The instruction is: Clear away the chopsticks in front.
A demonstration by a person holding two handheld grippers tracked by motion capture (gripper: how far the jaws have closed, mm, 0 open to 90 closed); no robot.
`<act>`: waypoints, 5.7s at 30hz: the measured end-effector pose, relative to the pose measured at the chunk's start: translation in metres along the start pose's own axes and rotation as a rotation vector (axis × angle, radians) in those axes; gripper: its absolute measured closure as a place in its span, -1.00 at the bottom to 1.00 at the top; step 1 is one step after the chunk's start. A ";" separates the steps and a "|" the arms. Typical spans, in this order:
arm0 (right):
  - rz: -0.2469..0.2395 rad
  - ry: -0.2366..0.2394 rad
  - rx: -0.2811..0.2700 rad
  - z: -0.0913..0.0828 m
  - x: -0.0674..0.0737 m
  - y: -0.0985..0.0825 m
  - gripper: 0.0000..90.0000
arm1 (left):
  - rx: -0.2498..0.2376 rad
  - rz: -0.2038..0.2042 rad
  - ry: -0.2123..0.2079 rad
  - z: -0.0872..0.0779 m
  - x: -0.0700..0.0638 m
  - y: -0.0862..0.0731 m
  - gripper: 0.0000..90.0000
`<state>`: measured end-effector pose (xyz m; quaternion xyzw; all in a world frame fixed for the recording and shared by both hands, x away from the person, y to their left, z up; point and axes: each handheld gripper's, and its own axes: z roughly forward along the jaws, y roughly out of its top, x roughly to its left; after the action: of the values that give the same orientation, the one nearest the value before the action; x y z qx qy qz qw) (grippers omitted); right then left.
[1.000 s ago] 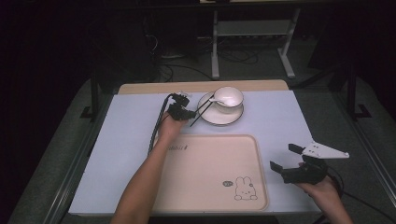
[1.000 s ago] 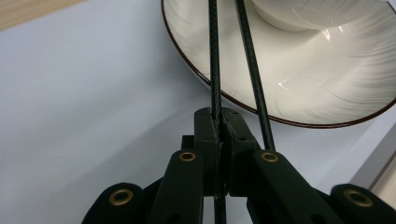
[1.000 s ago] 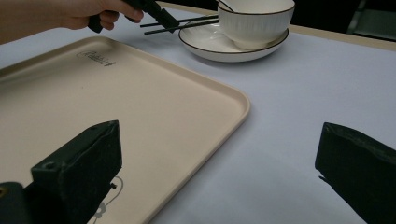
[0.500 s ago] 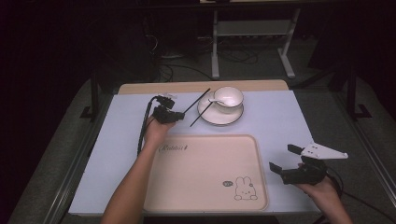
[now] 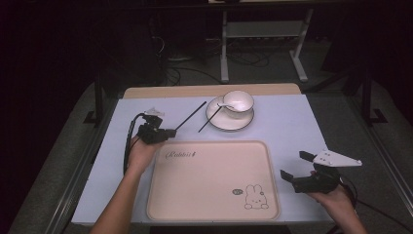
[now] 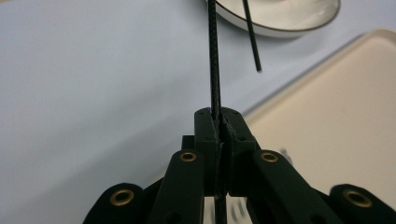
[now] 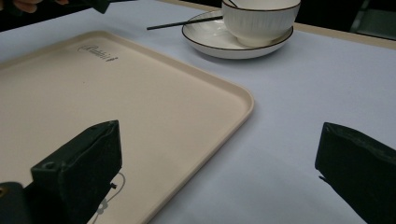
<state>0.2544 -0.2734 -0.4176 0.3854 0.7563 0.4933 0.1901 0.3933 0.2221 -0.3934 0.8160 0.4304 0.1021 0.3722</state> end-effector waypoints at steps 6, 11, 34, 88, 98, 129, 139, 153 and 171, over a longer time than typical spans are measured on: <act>-0.011 0.005 0.013 0.001 0.001 -0.001 -1.00 | 0.004 0.015 -0.009 -0.018 -0.011 -0.017 0.91; -0.023 0.010 0.023 0.002 0.004 -0.002 -1.00 | -0.002 0.031 -0.025 -0.030 -0.024 -0.032 0.91; -0.032 0.011 0.032 0.003 0.005 -0.002 -1.00 | 0.098 0.078 -0.114 -0.032 -0.060 -0.087 0.90; -0.010 0.008 0.011 0.000 0.003 -0.004 -1.00 | 0.029 0.143 -0.037 0.110 -0.037 0.108 0.16; -0.013 0.019 0.009 0.000 0.004 -0.004 -1.00 | 0.082 0.157 0.003 0.152 -0.039 0.116 0.46; -0.011 0.021 0.005 0.000 0.003 -0.004 -1.00 | 0.035 0.082 0.017 0.120 -0.020 0.118 0.89; -0.009 0.014 0.000 -0.001 0.003 -0.004 -1.00 | 0.051 0.085 0.019 0.062 -0.014 0.087 0.89; -0.014 0.006 0.004 0.000 0.004 -0.004 -1.00 | 0.037 0.078 -0.009 0.006 -0.027 0.019 0.89; -0.025 0.007 0.009 0.000 0.006 -0.004 -1.00 | 0.120 0.110 -0.090 -0.002 -0.086 -0.061 0.89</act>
<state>0.2494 -0.2700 -0.4202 0.3753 0.7640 0.4886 0.1920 0.3016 0.1779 -0.4213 0.8629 0.3731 0.0598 0.3356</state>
